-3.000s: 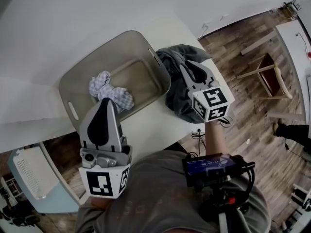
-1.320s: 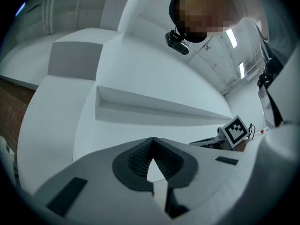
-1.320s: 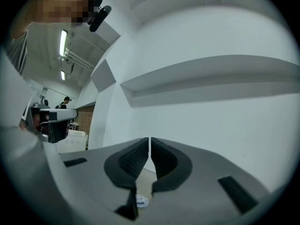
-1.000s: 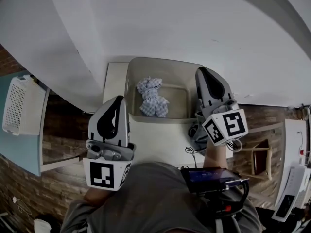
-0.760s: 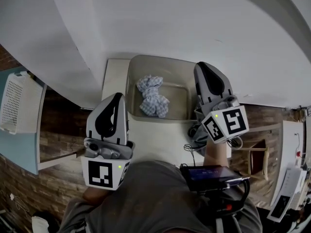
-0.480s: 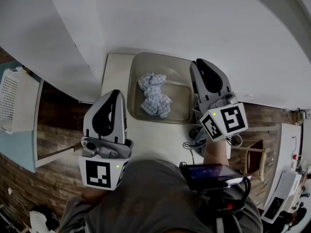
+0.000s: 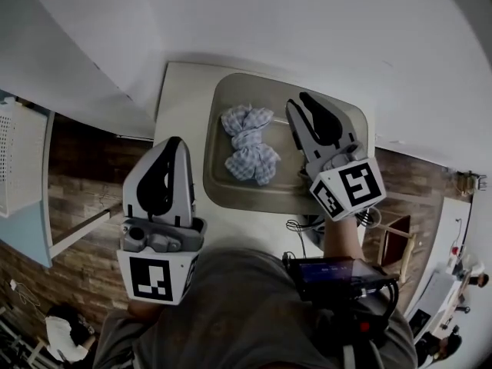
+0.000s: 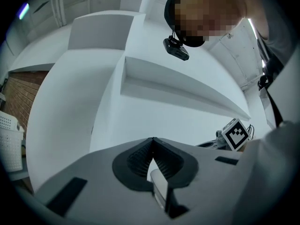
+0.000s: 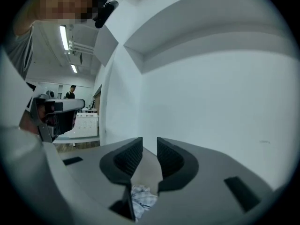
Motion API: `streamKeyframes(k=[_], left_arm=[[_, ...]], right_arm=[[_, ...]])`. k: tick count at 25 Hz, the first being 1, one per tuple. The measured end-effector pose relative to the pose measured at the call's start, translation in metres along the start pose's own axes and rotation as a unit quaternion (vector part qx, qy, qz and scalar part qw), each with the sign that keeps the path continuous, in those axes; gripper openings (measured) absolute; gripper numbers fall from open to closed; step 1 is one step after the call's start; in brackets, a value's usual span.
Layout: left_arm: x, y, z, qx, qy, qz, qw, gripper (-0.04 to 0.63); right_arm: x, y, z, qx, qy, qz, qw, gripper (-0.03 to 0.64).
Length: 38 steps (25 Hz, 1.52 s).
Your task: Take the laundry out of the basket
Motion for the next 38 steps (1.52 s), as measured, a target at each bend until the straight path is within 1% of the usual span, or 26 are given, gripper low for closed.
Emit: streamKeyframes(k=[7,10,12,15,21,25,27,31,35,38], left_arm=[[0.011,-0.027,-0.021,-0.017,0.022,-0.034,0.999,0.008],[0.014,-0.037,-0.028,-0.024,0.029,-0.046,0.9983,0.008],[0.015,-0.044,-0.033,-0.034,0.035,-0.054,0.9973,0.008],[0.016,-0.052,-0.044,-0.049,0.047,-0.062,0.9957,0.008],[0.017,-0.071,-0.068,-0.069,0.061,-0.064,0.9937,0.008],[0.018,-0.084,-0.076,-0.082,0.064,-0.073,0.9918,0.008],[0.018,-0.09,-0.08,-0.087,0.066,-0.079,0.9909,0.008],[0.018,-0.093,-0.084,-0.093,0.072,-0.086,0.9893,0.008],[0.019,-0.098,-0.087,-0.096,0.074,-0.093,0.9883,0.008],[0.017,-0.101,-0.09,-0.097,0.078,-0.099,0.9872,0.008]], right_arm=[[0.031,-0.041,-0.006,0.007,0.05,-0.068,0.996,0.127],[0.042,-0.06,-0.012,0.012,0.073,-0.097,0.993,0.159],[0.045,-0.073,-0.016,0.023,0.084,-0.122,0.989,0.179],[0.046,-0.091,-0.023,0.038,0.091,-0.16,0.982,0.223],[0.054,-0.126,-0.042,0.04,0.104,-0.224,0.968,0.283],[0.052,-0.145,-0.046,0.037,0.109,-0.27,0.956,0.306],[0.053,-0.15,-0.043,0.034,0.113,-0.289,0.95,0.307],[0.055,-0.151,-0.031,0.02,0.118,-0.314,0.942,0.314],[0.065,-0.163,-0.025,0.042,0.108,-0.323,0.939,0.33],[0.075,-0.174,-0.029,0.038,0.117,-0.336,0.934,0.342]])
Point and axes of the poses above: the fingertips, and each gripper's own axes: x forward along the fingers, z to its right, y out of its top, the point moved 7 cm from there along -x, backward along the fingers, and after that the axes turned 5 degrees about z, right-handed, at the moved point
